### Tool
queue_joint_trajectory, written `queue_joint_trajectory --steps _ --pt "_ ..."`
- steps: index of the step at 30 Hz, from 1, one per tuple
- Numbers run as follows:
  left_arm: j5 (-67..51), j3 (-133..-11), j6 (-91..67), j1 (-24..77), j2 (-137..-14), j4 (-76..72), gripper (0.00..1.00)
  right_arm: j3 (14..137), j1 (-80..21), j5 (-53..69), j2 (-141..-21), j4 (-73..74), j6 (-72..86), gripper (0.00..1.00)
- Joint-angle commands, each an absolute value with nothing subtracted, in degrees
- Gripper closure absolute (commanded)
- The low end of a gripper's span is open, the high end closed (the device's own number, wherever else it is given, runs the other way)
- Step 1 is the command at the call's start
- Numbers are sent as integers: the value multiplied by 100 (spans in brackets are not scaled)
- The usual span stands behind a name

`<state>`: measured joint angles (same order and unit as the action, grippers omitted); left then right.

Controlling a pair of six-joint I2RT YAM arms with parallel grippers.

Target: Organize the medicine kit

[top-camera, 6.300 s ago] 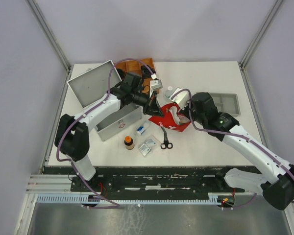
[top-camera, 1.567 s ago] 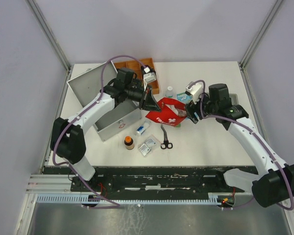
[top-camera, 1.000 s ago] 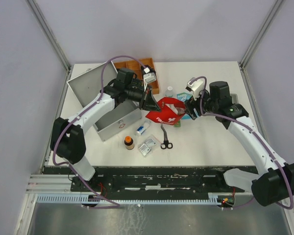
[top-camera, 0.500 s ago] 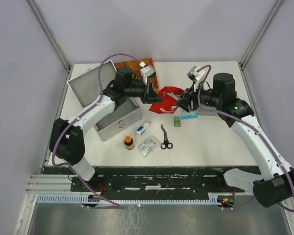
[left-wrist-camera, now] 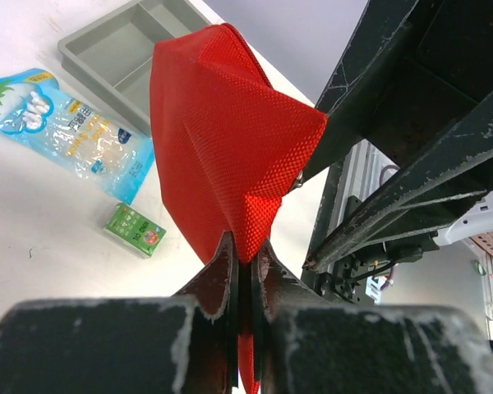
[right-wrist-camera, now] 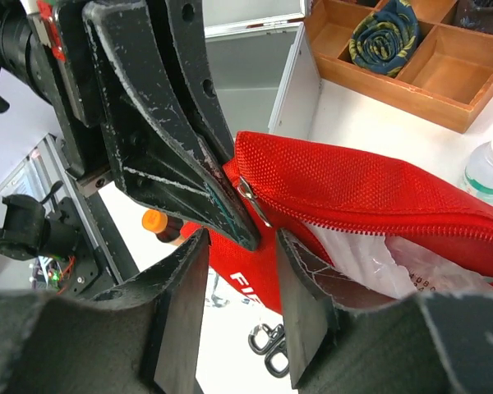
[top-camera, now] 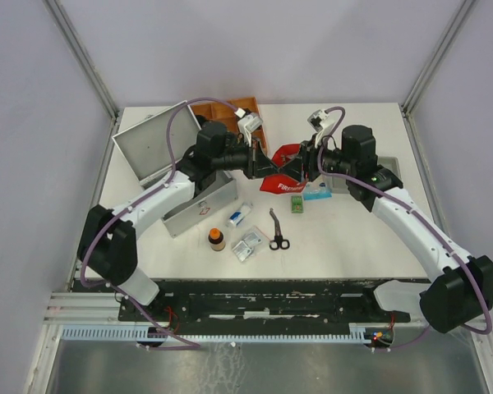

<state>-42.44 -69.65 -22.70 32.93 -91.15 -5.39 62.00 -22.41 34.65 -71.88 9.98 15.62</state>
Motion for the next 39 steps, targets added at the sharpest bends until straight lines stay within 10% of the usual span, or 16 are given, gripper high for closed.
queue_joint_trajectory --steps 1,39 --pt "-4227 -6905 -2637 3385 -8760 -1159 97 6295 -2253 3073 -7163 511 1803 54" --pt "-3642 -6883 -1963 3639 -8687 -700 97 6643 -2250 2448 -7198 1396 1099 99"
